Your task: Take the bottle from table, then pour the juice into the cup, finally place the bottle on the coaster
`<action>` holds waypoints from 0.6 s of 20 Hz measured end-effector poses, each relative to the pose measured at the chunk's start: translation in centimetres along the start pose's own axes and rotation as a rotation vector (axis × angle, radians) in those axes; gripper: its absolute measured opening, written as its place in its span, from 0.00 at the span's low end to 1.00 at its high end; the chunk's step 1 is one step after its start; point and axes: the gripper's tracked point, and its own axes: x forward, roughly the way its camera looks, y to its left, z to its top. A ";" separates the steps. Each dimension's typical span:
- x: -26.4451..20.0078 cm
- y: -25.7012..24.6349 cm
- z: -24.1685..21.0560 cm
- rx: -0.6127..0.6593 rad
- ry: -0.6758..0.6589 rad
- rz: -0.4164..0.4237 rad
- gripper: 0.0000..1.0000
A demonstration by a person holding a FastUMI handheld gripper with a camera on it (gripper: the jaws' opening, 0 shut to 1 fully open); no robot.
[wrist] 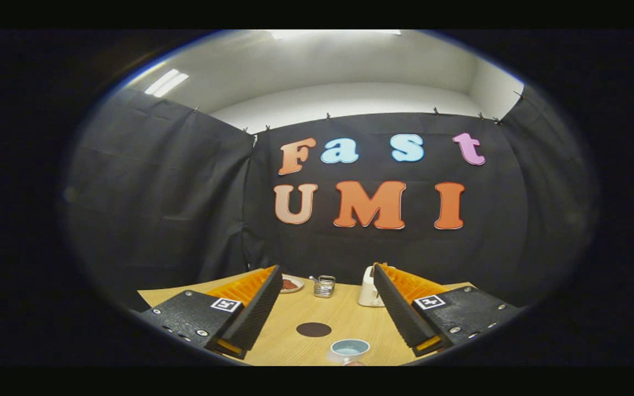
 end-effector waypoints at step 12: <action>0.0 2.4 -3.4 0.054 -0.011 0.059 0.98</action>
